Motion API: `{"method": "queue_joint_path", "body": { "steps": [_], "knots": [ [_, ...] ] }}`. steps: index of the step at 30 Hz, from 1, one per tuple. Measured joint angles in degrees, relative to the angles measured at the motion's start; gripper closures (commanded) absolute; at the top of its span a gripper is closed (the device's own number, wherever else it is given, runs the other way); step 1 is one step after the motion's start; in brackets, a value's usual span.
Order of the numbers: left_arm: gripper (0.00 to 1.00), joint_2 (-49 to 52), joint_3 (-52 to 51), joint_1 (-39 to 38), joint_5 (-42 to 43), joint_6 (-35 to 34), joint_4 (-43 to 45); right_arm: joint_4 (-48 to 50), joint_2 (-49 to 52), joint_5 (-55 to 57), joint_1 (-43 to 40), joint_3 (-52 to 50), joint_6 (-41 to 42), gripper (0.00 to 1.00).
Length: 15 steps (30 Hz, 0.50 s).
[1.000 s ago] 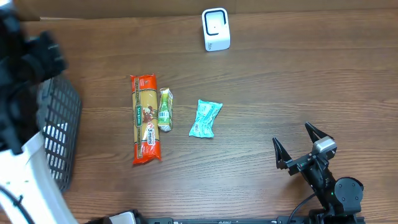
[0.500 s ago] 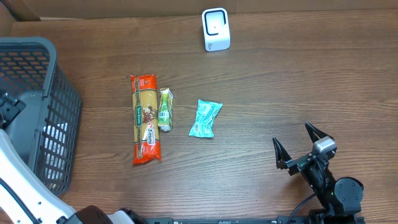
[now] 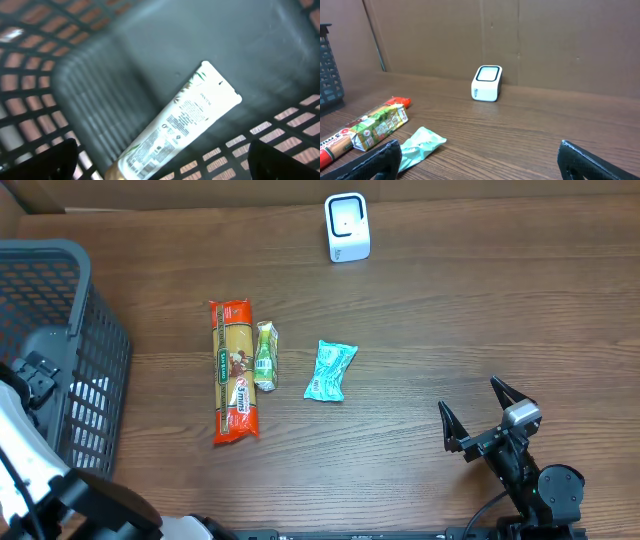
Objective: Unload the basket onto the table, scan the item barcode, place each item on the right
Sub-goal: 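Reach into the basket with the left gripper and grasp the white Pantene tube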
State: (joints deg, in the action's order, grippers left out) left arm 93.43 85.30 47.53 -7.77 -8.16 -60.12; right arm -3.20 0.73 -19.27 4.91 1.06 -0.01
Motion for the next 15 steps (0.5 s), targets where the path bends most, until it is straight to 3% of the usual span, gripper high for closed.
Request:
{"method": "queue_joint_path", "body": {
  "steps": [15],
  "knots": [
    [0.0,13.2,0.0,0.3,8.9,16.5,-0.1,-0.1,0.0,0.0,0.0,0.0,0.0,0.0]
  ]
}}
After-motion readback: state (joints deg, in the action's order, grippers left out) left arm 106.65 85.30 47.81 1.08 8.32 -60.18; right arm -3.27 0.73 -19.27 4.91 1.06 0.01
